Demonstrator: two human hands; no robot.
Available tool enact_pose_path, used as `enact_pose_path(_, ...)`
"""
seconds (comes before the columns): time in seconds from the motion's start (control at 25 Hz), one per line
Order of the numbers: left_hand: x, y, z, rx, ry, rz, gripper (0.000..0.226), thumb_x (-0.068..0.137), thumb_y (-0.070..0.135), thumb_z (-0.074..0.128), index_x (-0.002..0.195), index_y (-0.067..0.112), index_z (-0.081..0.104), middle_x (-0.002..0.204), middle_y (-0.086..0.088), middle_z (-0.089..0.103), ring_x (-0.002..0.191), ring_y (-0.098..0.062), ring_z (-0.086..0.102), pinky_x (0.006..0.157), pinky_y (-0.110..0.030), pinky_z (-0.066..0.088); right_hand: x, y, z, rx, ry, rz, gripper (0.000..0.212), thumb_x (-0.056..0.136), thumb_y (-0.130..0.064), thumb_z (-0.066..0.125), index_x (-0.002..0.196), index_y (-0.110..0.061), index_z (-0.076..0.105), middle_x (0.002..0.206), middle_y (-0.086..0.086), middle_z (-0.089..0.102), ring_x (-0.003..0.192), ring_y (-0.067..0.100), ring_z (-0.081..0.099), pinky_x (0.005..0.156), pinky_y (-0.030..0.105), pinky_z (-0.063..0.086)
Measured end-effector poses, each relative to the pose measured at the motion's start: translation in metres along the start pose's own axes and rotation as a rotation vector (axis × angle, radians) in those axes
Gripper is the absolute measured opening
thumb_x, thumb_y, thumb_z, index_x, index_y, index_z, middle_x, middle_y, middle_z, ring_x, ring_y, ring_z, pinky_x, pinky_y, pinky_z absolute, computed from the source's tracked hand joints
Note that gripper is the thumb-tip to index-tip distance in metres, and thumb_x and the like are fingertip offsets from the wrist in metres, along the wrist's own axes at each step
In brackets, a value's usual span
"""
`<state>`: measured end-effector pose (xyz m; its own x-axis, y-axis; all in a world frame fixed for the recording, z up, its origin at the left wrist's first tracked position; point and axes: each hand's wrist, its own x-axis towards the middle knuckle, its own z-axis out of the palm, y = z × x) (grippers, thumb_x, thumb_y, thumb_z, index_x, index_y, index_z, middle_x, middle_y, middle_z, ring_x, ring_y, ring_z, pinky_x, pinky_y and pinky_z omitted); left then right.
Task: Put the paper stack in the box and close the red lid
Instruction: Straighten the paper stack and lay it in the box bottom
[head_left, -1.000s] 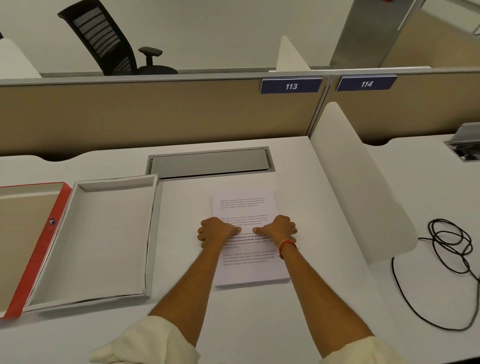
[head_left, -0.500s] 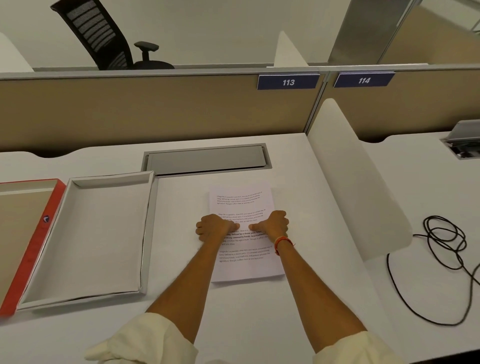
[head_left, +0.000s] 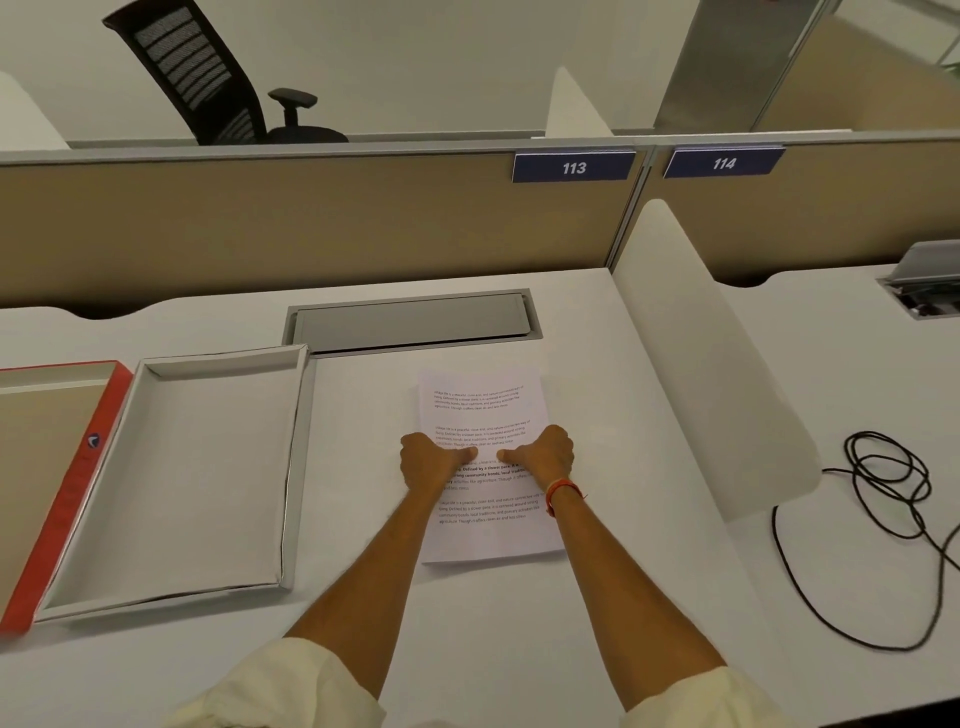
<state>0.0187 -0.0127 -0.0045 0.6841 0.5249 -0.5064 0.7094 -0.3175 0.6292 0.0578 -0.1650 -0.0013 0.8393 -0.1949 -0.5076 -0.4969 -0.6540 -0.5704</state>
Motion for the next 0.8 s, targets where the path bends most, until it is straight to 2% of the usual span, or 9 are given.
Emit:
enact_pose_path(0.16, -0.002, 0.001, -0.002, -0.084, 0.024, 0.038, 0.074, 0.065, 0.033, 0.089, 0.118, 0.003, 0.046, 0.122, -0.016, 0.064, 0.106, -0.035, 0.067, 0.083, -0.041, 0.057, -0.006, -0.001, -0.005, 0.079, 0.031, -0.038, 0.063, 0.066, -0.026, 0.089, 0.115, 0.002, 0.059, 0.120, 0.019, 0.065, 0.106, 0.034, 0.067, 0.087, 0.042, 0.059)
enact_pose_path(0.32, -0.001, 0.015, -0.013, -0.191, 0.067, 0.131, 0.066, 0.064, 0.034, 0.089, 0.109, 0.012, 0.046, 0.116, -0.011, 0.066, 0.097, -0.030, 0.069, 0.080, -0.040, 0.059, -0.013, -0.020, -0.021, 0.147, 0.106, -0.092, 0.065, 0.068, -0.019, 0.088, 0.115, 0.002, 0.048, 0.121, 0.020, 0.064, 0.107, 0.034, 0.066, 0.076, 0.028, 0.052)
enact_pose_path(0.4, -0.004, 0.027, -0.019, -0.272, 0.116, 0.206, 0.063, 0.064, 0.036, 0.089, 0.103, 0.018, 0.043, 0.108, -0.005, 0.066, 0.082, -0.021, 0.066, 0.068, -0.031, 0.058, -0.017, -0.032, -0.032, 0.192, 0.192, -0.159, 0.064, 0.068, -0.017, 0.088, 0.112, 0.001, 0.045, 0.119, 0.019, 0.064, 0.106, 0.033, 0.066, 0.071, 0.025, 0.048)
enact_pose_path(0.48, -0.011, 0.039, -0.023, -0.372, 0.148, 0.297, 0.061, 0.066, 0.035, 0.087, 0.102, 0.022, 0.040, 0.098, 0.005, 0.062, 0.070, -0.009, 0.062, 0.053, -0.014, 0.050, -0.023, -0.041, -0.040, 0.294, 0.277, -0.246, 0.059, 0.068, -0.014, 0.087, 0.108, -0.003, 0.045, 0.114, 0.017, 0.066, 0.100, 0.031, 0.067, 0.064, 0.021, 0.049)
enact_pose_path(0.56, -0.018, 0.044, -0.025, -0.516, 0.152, 0.396, 0.059, 0.069, 0.031, 0.085, 0.105, 0.027, 0.039, 0.091, 0.016, 0.058, 0.070, -0.004, 0.061, 0.044, -0.007, 0.046, -0.029, -0.046, -0.043, 0.455, 0.326, -0.328, 0.053, 0.070, -0.012, 0.086, 0.104, -0.009, 0.045, 0.105, 0.011, 0.065, 0.092, 0.027, 0.068, 0.054, 0.010, 0.049)
enact_pose_path(0.64, -0.024, 0.043, -0.027, -0.642, 0.163, 0.481, 0.057, 0.072, 0.026, 0.084, 0.109, 0.030, 0.040, 0.095, 0.022, 0.058, 0.080, -0.006, 0.065, 0.051, -0.005, 0.050, -0.035, -0.046, -0.043, 0.615, 0.352, -0.401, 0.051, 0.070, -0.011, 0.085, 0.101, -0.015, 0.045, 0.099, 0.002, 0.062, 0.086, 0.020, 0.066, 0.049, 0.006, 0.051)
enact_pose_path(0.72, -0.026, 0.040, -0.027, -0.718, 0.171, 0.542, 0.056, 0.073, 0.023, 0.084, 0.109, 0.035, 0.043, 0.098, 0.026, 0.060, 0.089, -0.007, 0.068, 0.060, -0.007, 0.054, -0.040, -0.040, -0.040, 0.734, 0.381, -0.459, 0.053, 0.069, -0.009, 0.086, 0.101, -0.021, 0.046, 0.097, -0.002, 0.061, 0.085, 0.012, 0.063, 0.056, 0.005, 0.053)
enact_pose_path(0.8, -0.030, 0.038, -0.028, -0.744, 0.159, 0.575, 0.056, 0.074, 0.020, 0.083, 0.103, 0.049, 0.044, 0.097, 0.033, 0.062, 0.095, 0.004, 0.066, 0.066, -0.010, 0.055, -0.042, -0.031, -0.035, 0.806, 0.404, -0.497, 0.056, 0.069, -0.007, 0.087, 0.105, -0.025, 0.047, 0.100, -0.002, 0.062, 0.090, 0.006, 0.063, 0.063, 0.005, 0.054)
